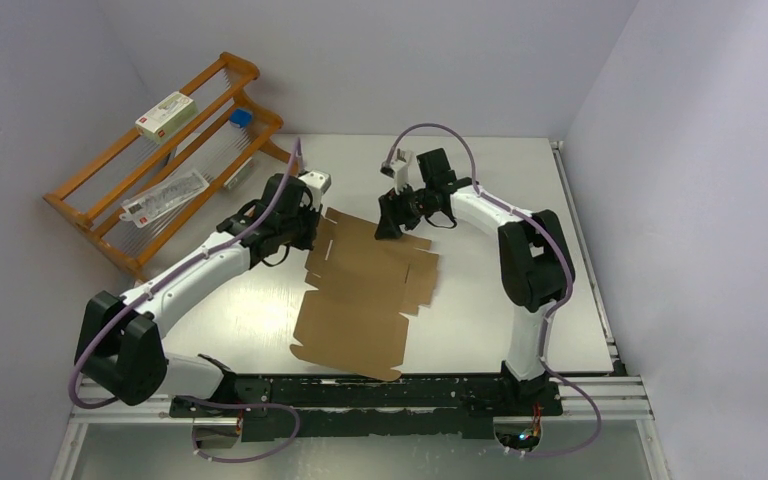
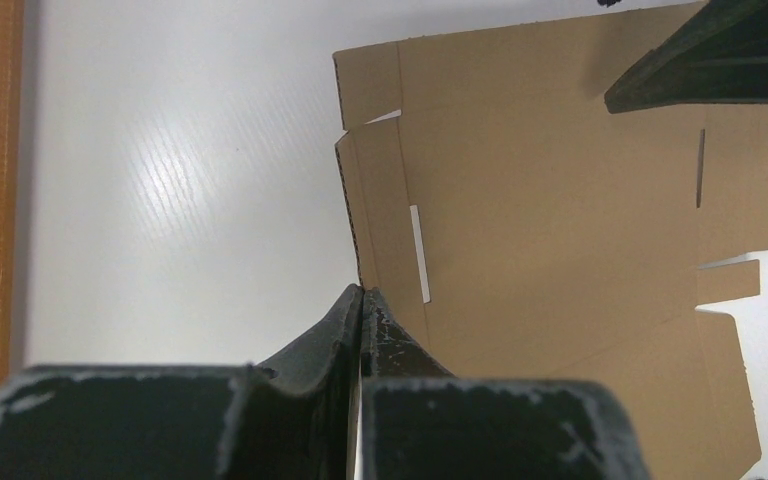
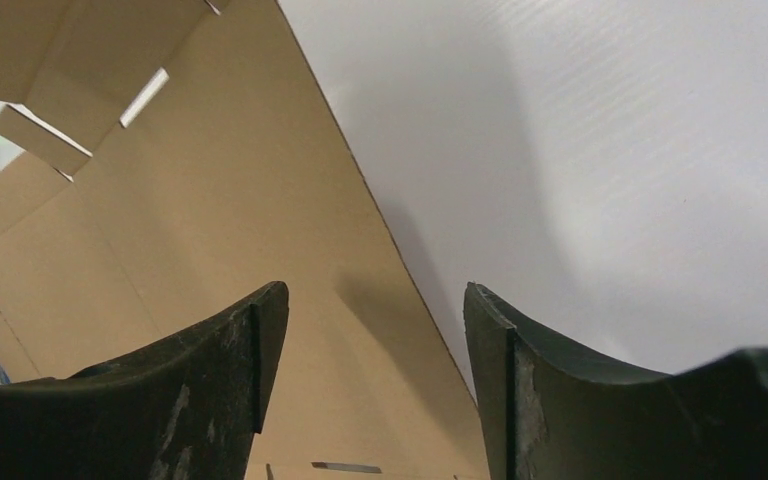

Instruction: Fold the paper box

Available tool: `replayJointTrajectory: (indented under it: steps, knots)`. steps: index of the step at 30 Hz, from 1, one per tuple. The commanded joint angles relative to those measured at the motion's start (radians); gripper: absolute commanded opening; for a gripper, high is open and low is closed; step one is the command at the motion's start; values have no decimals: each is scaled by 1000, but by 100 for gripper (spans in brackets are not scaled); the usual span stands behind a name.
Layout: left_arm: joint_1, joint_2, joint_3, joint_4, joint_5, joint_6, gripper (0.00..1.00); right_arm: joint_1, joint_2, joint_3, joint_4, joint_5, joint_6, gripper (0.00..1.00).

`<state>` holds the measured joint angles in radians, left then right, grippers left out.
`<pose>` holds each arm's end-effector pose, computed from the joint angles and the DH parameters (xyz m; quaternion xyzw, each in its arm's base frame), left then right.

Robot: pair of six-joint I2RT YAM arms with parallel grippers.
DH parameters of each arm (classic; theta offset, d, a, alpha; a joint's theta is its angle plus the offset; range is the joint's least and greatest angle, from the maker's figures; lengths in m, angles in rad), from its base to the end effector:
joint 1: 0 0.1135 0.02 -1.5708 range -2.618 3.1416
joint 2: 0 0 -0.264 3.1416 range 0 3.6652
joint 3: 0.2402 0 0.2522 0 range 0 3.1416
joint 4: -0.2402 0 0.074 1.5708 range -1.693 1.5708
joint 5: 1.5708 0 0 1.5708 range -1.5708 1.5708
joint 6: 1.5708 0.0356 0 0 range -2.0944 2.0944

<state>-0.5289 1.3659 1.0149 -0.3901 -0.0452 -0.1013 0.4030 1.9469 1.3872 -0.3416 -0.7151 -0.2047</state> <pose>0.2579 -0.1489 0.2701 0.1852 0.8960 -0.1052 0.3895 0.3763 0.1858 0.2007 -0.3744 0.8098 0.3594 0.2735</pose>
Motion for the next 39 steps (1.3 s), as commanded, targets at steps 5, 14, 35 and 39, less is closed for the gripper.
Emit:
replayJointTrajectory:
  steps: [5,14,35,39]
  knots:
    - [9,-35,-13,37,36,18,5,-22,45,35,-60,-113,-78,56]
    - [13,-4,3,6,-2,18,5,-21,54,54,-108,-132,-122,29]
    - [199,104,62,-15,153,-198,31,54,-13,95,-210,6,-181,0]
    - [199,56,27,68,196,-277,46,80,-33,97,-212,77,-186,0]
